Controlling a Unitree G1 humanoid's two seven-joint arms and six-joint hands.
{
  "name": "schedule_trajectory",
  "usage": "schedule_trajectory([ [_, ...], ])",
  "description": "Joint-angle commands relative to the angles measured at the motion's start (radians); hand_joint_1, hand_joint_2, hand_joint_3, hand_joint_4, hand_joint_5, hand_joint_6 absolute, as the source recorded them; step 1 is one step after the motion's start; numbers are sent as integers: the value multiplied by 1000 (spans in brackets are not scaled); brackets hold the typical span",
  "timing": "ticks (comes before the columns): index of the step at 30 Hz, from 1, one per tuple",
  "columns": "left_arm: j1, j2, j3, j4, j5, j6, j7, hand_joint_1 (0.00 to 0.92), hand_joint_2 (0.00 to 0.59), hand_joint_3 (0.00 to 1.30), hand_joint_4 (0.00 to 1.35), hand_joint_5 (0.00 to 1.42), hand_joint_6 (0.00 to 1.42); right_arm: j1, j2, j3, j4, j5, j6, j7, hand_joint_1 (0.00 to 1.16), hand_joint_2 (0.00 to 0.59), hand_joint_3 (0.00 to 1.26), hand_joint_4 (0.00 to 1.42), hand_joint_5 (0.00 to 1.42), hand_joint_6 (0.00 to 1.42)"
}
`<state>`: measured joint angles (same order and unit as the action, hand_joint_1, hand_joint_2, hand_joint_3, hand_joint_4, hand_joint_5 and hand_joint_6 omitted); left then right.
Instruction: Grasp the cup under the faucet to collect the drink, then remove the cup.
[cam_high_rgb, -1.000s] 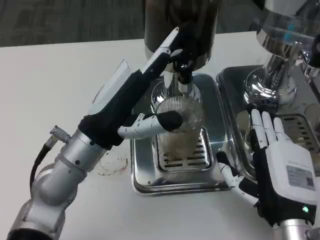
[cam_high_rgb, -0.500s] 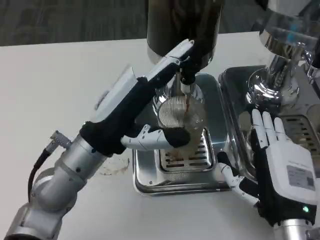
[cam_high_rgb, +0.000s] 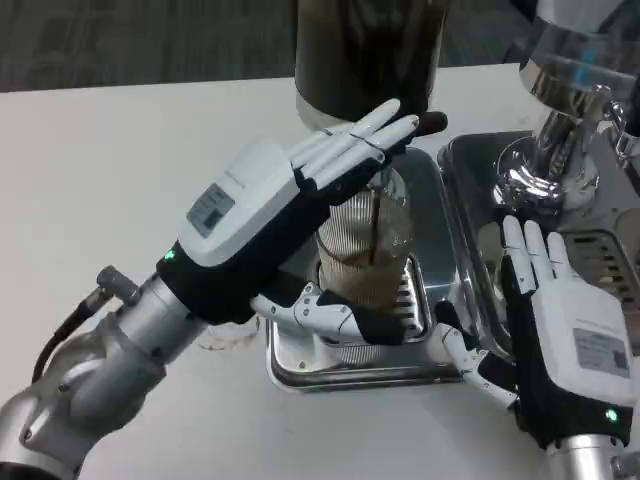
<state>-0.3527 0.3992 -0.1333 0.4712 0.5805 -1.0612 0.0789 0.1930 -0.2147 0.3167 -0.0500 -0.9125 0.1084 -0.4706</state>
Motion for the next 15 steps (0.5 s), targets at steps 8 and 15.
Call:
schedule_trajectory([
  [8,11,57,-75,-31,144,3,94,0,9,119,16,228,199,-7,-6,-6,8,17,-11,3,394,375,13,0,0,165],
  [15,6,84,-100,-56,194,22,143,0,12,123,16,228,201,-9,-6,-5,9,20,-11,2,394,375,13,0,0,165],
])
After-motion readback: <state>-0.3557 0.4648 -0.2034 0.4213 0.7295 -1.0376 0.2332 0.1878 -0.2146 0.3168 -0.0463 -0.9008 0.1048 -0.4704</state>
